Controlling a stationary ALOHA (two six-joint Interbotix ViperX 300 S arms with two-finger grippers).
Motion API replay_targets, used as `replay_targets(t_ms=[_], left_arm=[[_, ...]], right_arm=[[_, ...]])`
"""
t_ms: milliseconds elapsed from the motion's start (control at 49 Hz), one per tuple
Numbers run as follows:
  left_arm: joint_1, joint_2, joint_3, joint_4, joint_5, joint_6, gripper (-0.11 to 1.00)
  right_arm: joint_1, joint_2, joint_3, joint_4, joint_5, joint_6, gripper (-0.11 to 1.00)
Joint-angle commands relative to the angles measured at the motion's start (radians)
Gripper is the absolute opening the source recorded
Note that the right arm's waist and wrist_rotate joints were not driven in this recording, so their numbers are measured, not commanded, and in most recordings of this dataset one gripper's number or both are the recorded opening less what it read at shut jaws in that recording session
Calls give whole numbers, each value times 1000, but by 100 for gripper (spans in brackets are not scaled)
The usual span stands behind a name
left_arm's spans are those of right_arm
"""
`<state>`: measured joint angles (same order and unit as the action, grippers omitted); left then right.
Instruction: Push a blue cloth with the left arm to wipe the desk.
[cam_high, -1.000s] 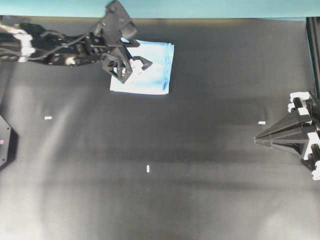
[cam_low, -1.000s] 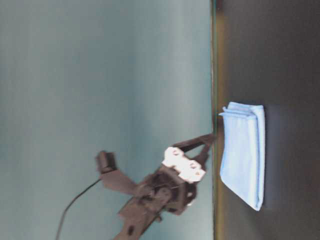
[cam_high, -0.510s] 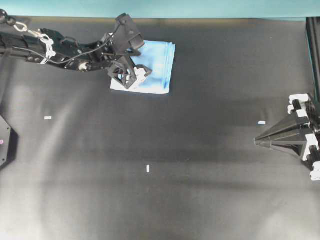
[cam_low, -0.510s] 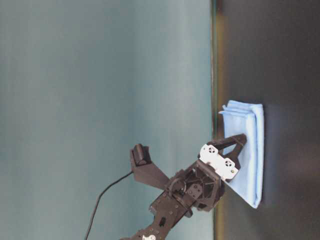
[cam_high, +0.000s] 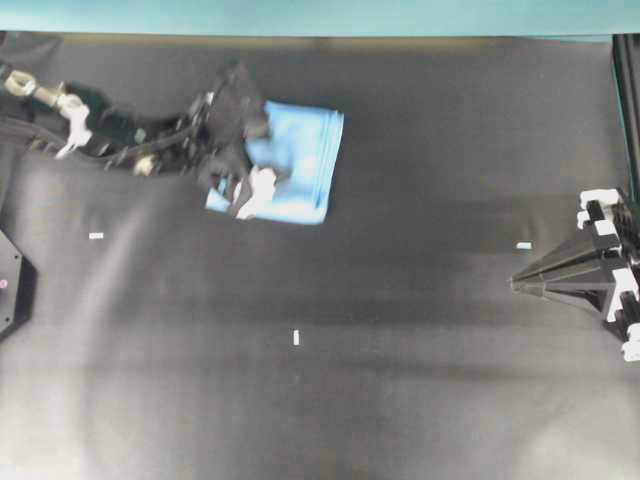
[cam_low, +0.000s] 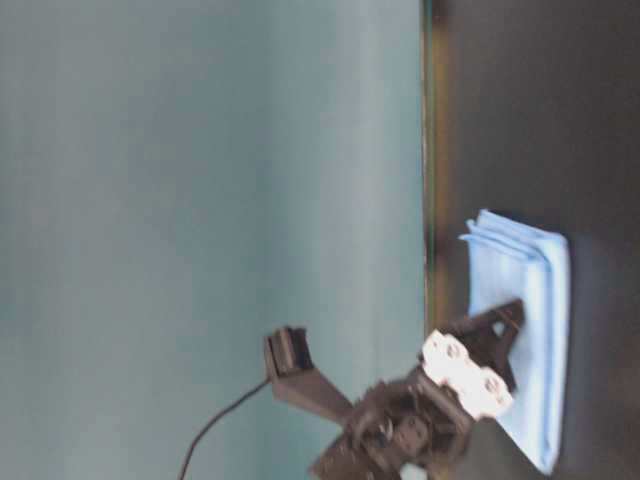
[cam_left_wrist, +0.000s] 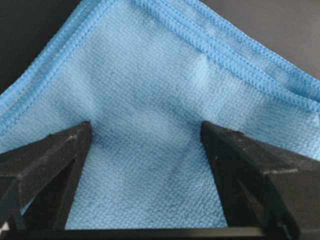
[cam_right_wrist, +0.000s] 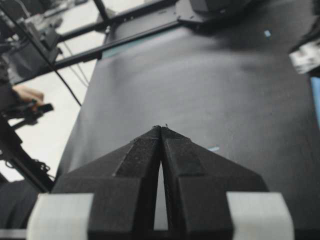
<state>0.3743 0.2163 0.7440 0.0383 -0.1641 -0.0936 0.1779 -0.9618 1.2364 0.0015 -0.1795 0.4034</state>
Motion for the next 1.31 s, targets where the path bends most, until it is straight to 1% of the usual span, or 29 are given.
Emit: replay_targets(t_ms=[0,143,204,449,714,1122,1285], left_arm=[[-64,-37,51,3,-11,-5,86],[-160,-87,129,3,-14,-6,86],[-213,-115,160,3,-15,-8,86],[-411,-176,233,3,-11,-8,86],[-577,-181,255,3,-5,-8,86],[-844,-183,253,3,55,-9,86],[-910,-184,247,3,55,-11,86]], right_arm=[[0,3,-6,2,-15,0,-2],[0,2,-6,2,-15,0,-2],[0,2,-6,2,-15,2,-2],[-2,0,-3,2,-25,0,-2],[-2,-2,-3,2,-52,0,-2],[0,0,-2,2,-54,0,-2],[0,-2,-2,3,-55,2,-2]])
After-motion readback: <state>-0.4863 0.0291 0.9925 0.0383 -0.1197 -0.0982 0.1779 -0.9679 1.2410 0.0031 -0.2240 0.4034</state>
